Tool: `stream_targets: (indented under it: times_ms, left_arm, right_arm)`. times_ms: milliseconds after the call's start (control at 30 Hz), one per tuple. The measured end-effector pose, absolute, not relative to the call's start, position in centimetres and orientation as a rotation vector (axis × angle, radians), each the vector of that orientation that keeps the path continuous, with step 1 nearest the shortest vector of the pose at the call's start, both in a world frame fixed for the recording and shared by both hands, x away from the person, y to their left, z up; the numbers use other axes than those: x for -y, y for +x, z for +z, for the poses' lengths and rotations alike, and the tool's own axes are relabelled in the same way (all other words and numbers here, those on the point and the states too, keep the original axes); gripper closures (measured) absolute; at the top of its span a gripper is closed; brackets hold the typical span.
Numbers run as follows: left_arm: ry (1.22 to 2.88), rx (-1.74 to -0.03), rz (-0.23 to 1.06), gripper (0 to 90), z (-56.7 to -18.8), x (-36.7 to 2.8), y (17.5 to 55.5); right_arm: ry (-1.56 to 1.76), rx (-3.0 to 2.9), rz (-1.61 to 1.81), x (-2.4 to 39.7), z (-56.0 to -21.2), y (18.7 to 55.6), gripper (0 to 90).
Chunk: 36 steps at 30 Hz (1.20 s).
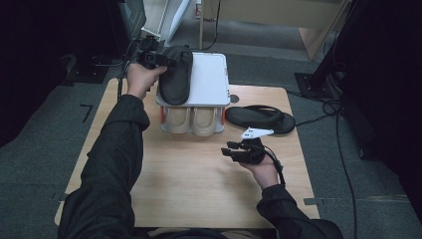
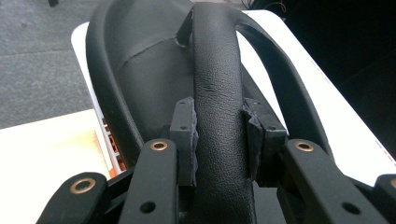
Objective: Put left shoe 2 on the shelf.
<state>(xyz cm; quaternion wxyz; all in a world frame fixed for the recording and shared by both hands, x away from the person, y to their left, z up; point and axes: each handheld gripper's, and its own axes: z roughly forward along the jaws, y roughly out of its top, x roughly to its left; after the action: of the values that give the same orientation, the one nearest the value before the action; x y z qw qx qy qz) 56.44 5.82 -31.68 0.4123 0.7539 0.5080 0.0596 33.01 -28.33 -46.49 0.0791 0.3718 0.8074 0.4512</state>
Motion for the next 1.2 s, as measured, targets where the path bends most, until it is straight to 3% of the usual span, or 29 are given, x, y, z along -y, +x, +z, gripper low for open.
stream_targets:
  times_ms: [600, 867, 1200]
  left_arm:
    - [1.908, -1.251, 0.127, 67.0, -32.3, -6.1, 56.7]
    - [1.908, -1.251, 0.145, 53.5, -31.1, -6.6, 56.2]
    - [1.926, -1.211, 0.225, 52.0, -29.7, -9.5, 53.5]
  right_arm:
    - [1.134, -2.405, 1.334, 28.6, -46.7, 32.9, 58.9]
    - [1.164, -2.384, 1.337, 29.2, -46.6, 33.2, 57.5]
    - [1.245, -2.341, 1.299, 30.6, -46.7, 35.3, 58.6]
